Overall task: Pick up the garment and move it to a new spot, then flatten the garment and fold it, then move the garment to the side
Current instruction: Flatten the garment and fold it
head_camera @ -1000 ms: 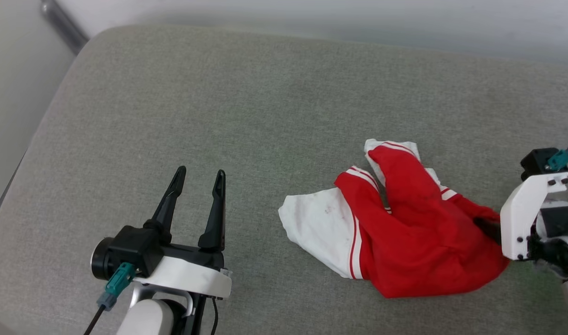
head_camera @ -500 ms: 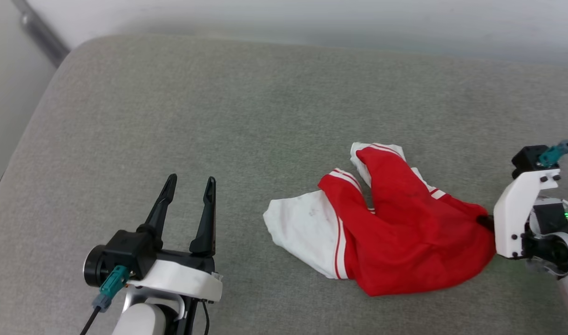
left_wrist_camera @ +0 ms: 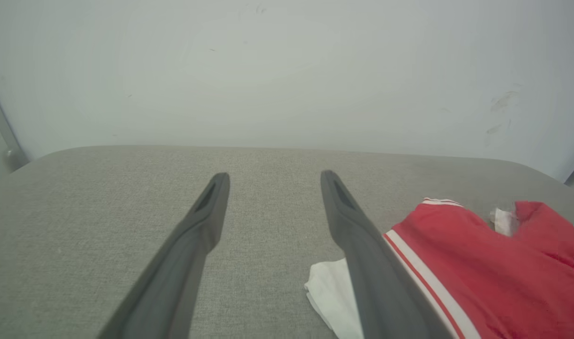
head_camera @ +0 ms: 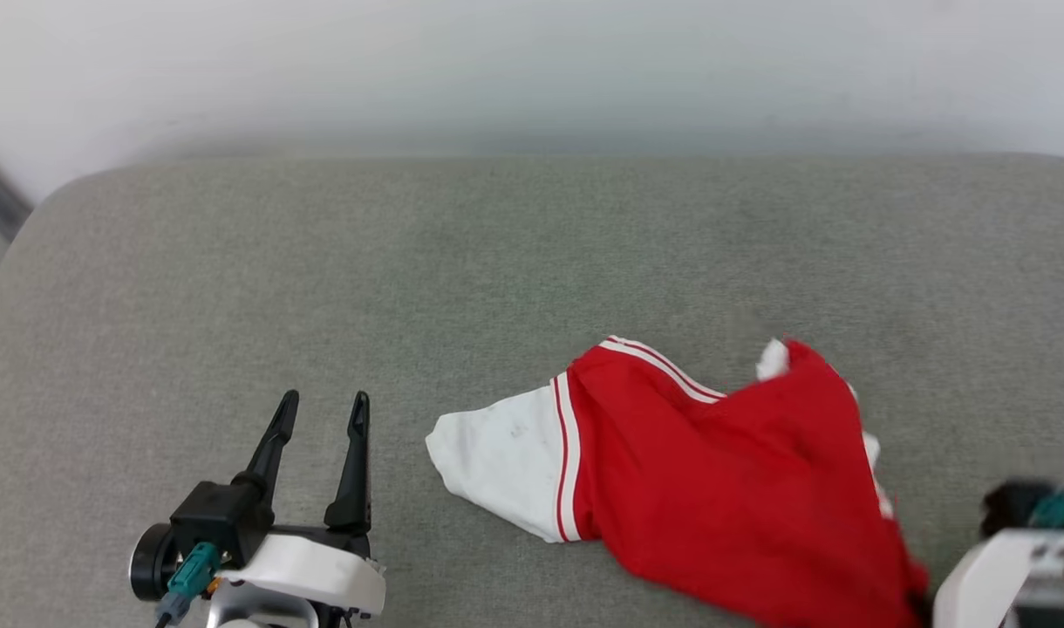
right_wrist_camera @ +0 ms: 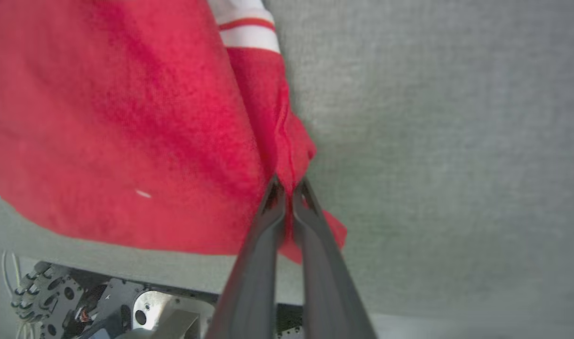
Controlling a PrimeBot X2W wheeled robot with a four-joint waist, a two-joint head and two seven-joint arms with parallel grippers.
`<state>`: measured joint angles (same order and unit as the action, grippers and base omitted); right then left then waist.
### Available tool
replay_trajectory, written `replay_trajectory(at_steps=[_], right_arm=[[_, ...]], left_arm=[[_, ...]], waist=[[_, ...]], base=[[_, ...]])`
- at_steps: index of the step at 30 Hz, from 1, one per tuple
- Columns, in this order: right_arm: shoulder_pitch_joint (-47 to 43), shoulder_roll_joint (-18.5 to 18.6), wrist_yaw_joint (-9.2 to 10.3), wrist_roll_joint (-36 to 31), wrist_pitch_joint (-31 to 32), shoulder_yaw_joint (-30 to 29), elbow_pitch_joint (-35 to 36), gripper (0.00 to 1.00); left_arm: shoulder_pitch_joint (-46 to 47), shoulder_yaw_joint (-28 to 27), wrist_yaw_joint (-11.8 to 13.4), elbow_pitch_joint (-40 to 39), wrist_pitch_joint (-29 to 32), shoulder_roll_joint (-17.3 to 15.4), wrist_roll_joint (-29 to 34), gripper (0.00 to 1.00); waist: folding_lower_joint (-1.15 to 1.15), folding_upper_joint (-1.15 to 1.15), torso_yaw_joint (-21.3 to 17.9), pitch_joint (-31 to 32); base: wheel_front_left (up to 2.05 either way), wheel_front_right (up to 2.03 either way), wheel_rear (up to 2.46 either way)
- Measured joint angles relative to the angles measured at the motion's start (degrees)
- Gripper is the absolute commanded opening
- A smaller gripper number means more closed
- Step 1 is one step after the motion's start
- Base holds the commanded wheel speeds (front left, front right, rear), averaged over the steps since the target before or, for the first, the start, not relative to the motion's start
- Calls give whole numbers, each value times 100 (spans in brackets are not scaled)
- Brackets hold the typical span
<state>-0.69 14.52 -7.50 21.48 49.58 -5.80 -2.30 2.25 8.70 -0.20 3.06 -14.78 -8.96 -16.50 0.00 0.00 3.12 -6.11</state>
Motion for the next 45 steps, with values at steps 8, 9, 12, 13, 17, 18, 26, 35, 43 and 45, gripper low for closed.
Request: replay_trajectory(at_steps=[8, 9, 12, 13, 17, 18, 26, 35, 43, 45], right_arm=[[-1042, -799, 0, -36, -346, 60, -3, 100], [-1051, -827, 0, -77, -537, 51, -13, 100], [-1038, -886, -1, -237, -1321, -18, 58, 100], [-1017, -909, -1, -287, -1681, -98, 101, 100], [-892, -984, 0, -436, -2899, -226, 191, 100], [-864, -1002, 0, -475, -3153, -247, 197, 100], [-554, -1024, -1, -906, -4614, 34, 341, 100], [-385, -1001, -1, -1152, -4741, 397, 833, 100], [-213, -1015, 0, -1182, -4586, 591, 1213, 100], [-168, -1024, -1, -1189, -4556, 631, 1250, 100]], left_arm=[[-201, -23, 45, 57, 101, -58, -92, 100], [-216, -24, 45, 70, 103, -66, -100, 100], [-296, -20, 46, 82, 138, -91, -134, 100], [-321, -11, 58, 85, 154, -94, -134, 100], [-377, 7, 87, 73, 211, -104, -137, 100], [-396, 5, 96, 71, 233, -112, -143, 100], [-478, -10, 185, 73, 430, -187, -186, 100], [-261, 110, 222, 59, 1211, -374, -179, 100], [749, 482, -113, 323, 2872, -632, -292, 100], [983, 572, -201, 441, 3351, -690, -350, 100]], waist=[[0, 0, -180, 218], [0, 0, -190, 245], [0, 0, -216, 334], [0, 0, -220, 363], [0, 0, -226, 472], [0, 0, -225, 499], [0, 0, -204, 665], [0, 0, -252, 646], [0, 0, -370, 228], [0, 0, -416, 87]], base=[[0, 0, 0], [0, 0, 0], [0, 0, 0], [0, 0, 0], [0, 0, 0], [0, 0, 0], [0, 0, 0], [0, 0, 0], [0, 0, 0], [0, 0, 0]])
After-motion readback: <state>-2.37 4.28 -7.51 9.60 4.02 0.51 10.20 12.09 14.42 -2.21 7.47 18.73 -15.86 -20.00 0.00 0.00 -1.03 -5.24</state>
